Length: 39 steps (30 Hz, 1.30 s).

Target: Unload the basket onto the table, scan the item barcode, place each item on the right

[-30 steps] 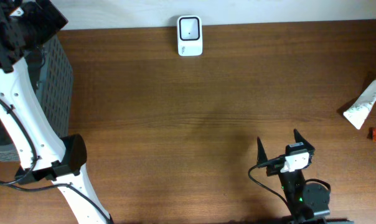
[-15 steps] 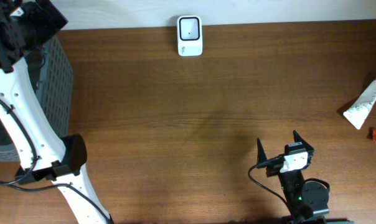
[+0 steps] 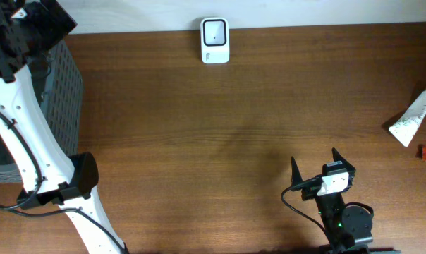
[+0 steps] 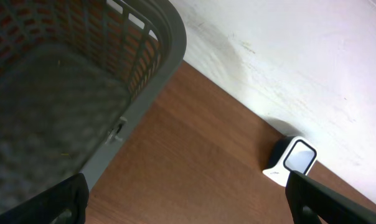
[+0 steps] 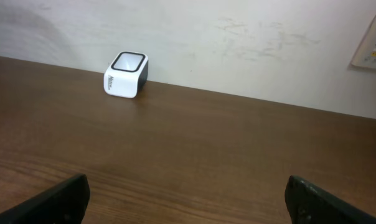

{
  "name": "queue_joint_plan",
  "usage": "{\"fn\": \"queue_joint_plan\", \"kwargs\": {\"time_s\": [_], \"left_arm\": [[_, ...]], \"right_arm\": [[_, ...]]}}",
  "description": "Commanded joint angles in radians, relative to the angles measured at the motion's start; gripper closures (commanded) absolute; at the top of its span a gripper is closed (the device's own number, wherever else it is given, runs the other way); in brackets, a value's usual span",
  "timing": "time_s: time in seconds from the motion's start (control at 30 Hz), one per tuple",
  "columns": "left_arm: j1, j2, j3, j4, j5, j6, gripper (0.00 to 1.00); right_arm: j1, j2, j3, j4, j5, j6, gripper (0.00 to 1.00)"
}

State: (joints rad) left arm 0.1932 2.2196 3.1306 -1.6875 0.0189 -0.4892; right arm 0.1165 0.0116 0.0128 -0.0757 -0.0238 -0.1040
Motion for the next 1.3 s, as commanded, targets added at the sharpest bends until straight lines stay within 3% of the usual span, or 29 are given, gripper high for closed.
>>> {"fn": "queue_joint_plan", "kwargs": {"time_s": [0.0, 0.17, 0.3, 0.5, 0.57, 0.67, 0.87, 0.97, 1.13, 1.27], "left_arm": [[0.008, -0.019, 0.004, 0.000, 0.003, 0.016, 0.01], [-0.043, -0.068, 0.006, 0.003, -0.027, 0.016, 0.01], [-0.216, -0.182, -0.060, 0.009, -0.107, 0.016, 0.01], [-0.448, -0.340, -0.371, 0.031, -0.338, 0.032, 0.01], [-0.478, -0.387, -0.485, 0.064, -0.338, 0.111, 0.01], [-0.508, -0.523, -0.783, 0.236, -0.328, 0.216, 0.01], [-0.503, -0.895, -1.554, 0.756, -0.121, 0.533, 0.01], [-0.481, -1.069, -1.864, 0.936, -0.108, 0.539, 0.01], [-0.480, -1.491, -2.481, 1.403, -0.105, 0.540, 0.01], [-0.476, -1.806, -2.824, 1.675, -0.113, 0.540, 0.01]], "right_arm": [[-0.008, -0.008, -0.007, -0.004, 0.009, 0.007, 0.01], [-0.008, -0.008, -0.007, -0.004, 0.009, 0.007, 0.02], [-0.008, -0.008, -0.007, -0.004, 0.009, 0.007, 0.01], [-0.008, -0.008, -0.007, -0.004, 0.009, 0.007, 0.02], [-0.008, -0.008, -0.007, -0.004, 0.009, 0.007, 0.01], [-0.008, -0.008, -0.007, -0.004, 0.009, 0.007, 0.01], [-0.008, -0.008, -0.007, -0.004, 0.009, 0.007, 0.01], [-0.008, -0.008, -0.007, -0.004, 0.009, 0.007, 0.02], [-0.008, -0.008, -0.007, -0.004, 0.009, 0.007, 0.01], [-0.008, -0.008, -0.007, -0.004, 0.009, 0.007, 0.01]]}}
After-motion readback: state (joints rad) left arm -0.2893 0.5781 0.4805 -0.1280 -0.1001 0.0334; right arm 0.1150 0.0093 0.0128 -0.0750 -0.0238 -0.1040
